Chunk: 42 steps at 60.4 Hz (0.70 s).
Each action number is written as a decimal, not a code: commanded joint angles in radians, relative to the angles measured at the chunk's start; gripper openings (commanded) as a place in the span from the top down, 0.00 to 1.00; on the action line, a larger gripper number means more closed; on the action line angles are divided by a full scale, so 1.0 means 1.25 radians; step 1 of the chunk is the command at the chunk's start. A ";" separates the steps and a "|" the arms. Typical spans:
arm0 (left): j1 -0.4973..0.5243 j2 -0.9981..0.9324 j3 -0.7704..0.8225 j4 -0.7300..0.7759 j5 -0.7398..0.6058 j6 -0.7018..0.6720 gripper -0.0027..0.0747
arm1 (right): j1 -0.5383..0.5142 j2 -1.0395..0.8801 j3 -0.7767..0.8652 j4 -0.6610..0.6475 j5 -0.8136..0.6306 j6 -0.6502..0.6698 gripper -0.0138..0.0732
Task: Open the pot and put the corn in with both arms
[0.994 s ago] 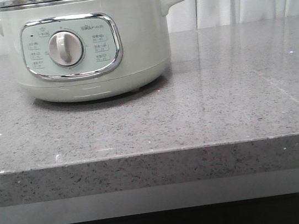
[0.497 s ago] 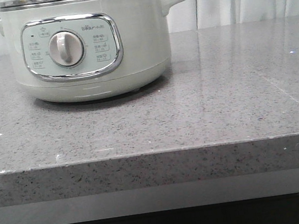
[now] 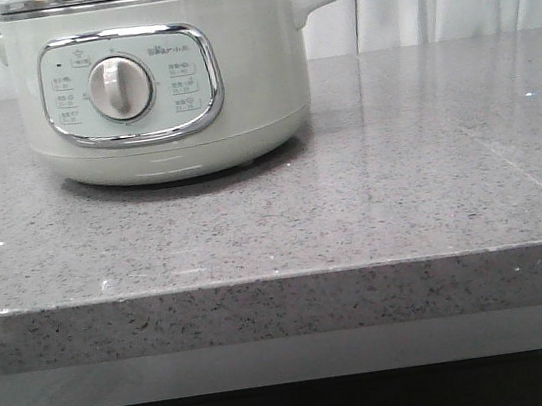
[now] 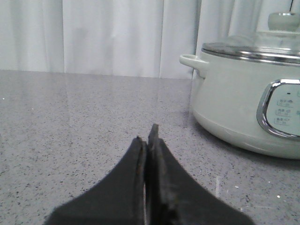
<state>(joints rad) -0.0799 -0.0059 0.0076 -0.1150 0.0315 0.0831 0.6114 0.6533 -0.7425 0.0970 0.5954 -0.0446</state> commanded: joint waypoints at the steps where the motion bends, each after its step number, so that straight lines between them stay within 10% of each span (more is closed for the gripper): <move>1: 0.010 -0.014 0.009 -0.011 -0.076 -0.005 0.99 | -0.001 -0.001 -0.021 0.003 -0.055 -0.003 0.98; 42: 0.024 -0.012 0.009 -0.014 -0.089 -0.005 0.99 | -0.001 -0.001 -0.021 0.003 -0.054 -0.003 0.98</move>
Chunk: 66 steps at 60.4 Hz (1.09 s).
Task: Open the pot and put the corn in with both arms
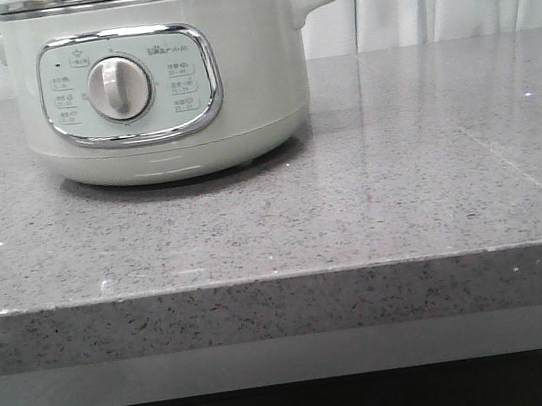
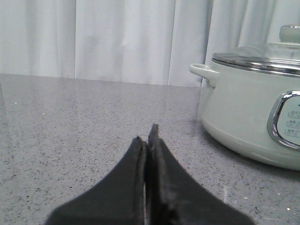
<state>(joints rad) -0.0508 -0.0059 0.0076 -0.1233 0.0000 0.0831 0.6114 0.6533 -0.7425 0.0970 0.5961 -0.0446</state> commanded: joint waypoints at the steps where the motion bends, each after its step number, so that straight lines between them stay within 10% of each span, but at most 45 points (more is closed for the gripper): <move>1: 0.000 -0.012 0.009 -0.008 -0.064 -0.005 0.99 | -0.001 -0.001 -0.021 0.003 -0.055 -0.003 0.98; 21: 0.000 -0.012 0.009 -0.008 -0.064 -0.005 0.99 | -0.002 -0.022 -0.007 -0.004 -0.064 -0.005 0.98; 47: 0.000 -0.012 0.009 -0.008 -0.064 -0.005 0.99 | -0.348 -0.388 0.339 -0.010 -0.377 -0.014 0.98; 66: 0.000 -0.012 0.009 -0.008 -0.064 -0.005 0.99 | -0.383 -0.506 0.553 -0.009 -0.506 -0.013 0.98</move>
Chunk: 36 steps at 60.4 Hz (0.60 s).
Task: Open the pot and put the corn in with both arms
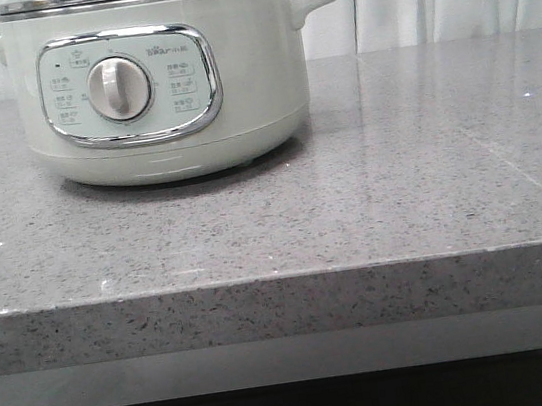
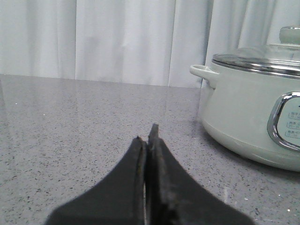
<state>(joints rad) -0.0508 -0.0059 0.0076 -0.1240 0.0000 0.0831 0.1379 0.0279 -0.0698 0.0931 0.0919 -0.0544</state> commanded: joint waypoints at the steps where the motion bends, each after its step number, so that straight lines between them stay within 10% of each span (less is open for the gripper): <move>1: 0.000 -0.012 0.009 -0.007 -0.064 -0.005 0.99 | -0.004 -0.008 0.026 -0.006 -0.106 -0.005 0.98; 36: 0.000 -0.012 0.009 -0.007 -0.064 -0.005 0.99 | -0.052 -0.048 0.069 0.007 -0.107 -0.005 0.98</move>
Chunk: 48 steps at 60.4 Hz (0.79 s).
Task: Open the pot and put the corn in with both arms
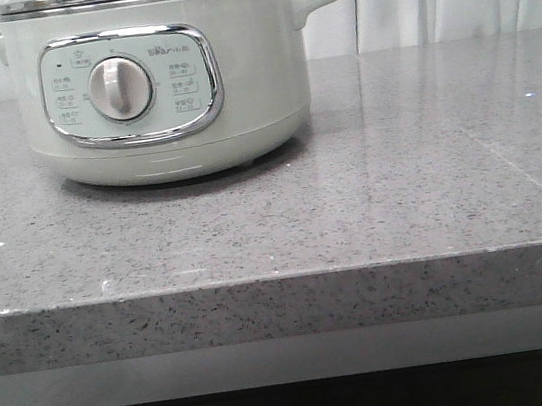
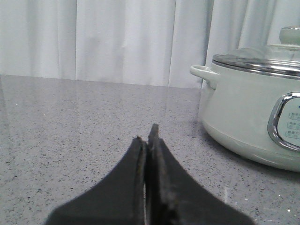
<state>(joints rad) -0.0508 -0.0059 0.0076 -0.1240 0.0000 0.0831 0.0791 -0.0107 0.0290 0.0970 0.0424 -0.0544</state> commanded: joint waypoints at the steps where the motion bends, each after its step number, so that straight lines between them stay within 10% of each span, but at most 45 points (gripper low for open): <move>1: 0.000 -0.012 0.009 -0.007 -0.064 -0.005 0.99 | -0.005 -0.017 -0.010 0.004 -0.067 -0.005 0.98; 48: 0.000 -0.012 0.009 -0.007 -0.064 -0.005 0.99 | -0.027 -0.017 -0.010 0.004 -0.068 -0.005 0.98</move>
<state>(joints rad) -0.0508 -0.0059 0.0076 -0.1240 0.0000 0.0831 0.0515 -0.0107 0.0290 0.0994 0.0424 -0.0544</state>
